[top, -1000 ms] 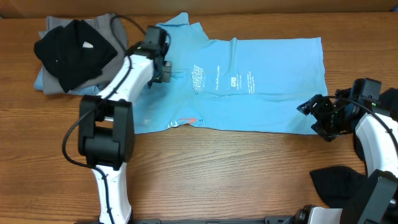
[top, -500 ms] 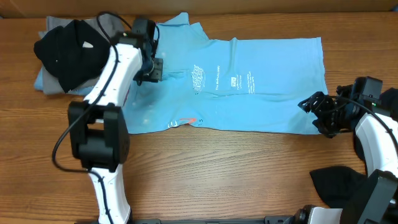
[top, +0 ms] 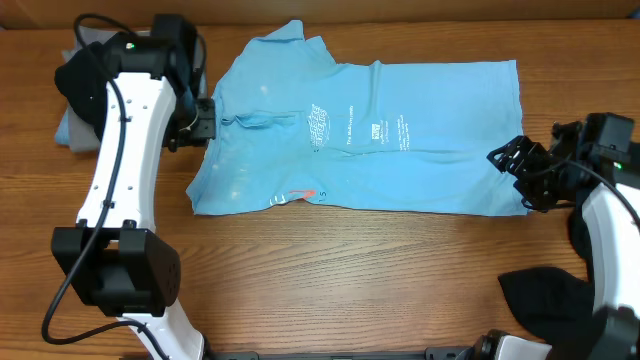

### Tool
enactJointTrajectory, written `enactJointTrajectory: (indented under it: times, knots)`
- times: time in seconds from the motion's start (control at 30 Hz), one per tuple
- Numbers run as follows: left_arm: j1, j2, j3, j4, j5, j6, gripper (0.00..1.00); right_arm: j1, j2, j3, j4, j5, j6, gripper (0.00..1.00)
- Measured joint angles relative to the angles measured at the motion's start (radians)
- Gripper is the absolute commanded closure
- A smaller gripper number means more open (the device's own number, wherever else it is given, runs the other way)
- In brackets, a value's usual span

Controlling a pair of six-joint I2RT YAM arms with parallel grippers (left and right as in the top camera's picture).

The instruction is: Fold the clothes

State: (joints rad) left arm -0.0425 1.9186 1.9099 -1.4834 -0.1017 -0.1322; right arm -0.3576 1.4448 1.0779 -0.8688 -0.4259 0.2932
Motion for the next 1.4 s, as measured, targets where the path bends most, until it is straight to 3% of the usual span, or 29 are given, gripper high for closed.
enactJointTrajectory:
  times: [0.13, 0.27, 0.37, 0.53, 0.8, 1.17, 1.4]
  knots:
    - [0.019, -0.002, -0.085, 0.123, 0.017, -0.008, 0.62, 0.000, -0.072, 0.007, -0.037, 0.000, -0.005, 0.14]
    - [0.014, -0.002, -0.221, 0.416, 0.073, 0.004, 0.51, 0.000, -0.082, 0.009, -0.060, 0.000, -0.006, 0.14]
    - [0.010, -0.002, -0.325, 0.662, 0.072, 0.005, 0.50, 0.000, -0.082, 0.009, -0.059, 0.000, -0.006, 0.14]
    - [0.010, -0.002, -0.446, 0.873, 0.066, 0.030, 0.51, 0.000, -0.082, 0.010, -0.070, -0.001, -0.005, 0.14]
    - [0.010, 0.076, -0.478, 1.036, 0.071, 0.136, 0.50, 0.000, -0.082, 0.010, -0.071, -0.001, 0.013, 0.14]
    - [0.010, 0.107, -0.479, 1.080, 0.146, 0.242, 0.50, 0.000, -0.082, 0.010, -0.071, -0.001, 0.042, 0.14]
    - [0.010, 0.108, -0.479, 1.077, 0.163, 0.269, 0.42, 0.000, -0.082, 0.010, -0.071, 0.000, 0.047, 0.14]
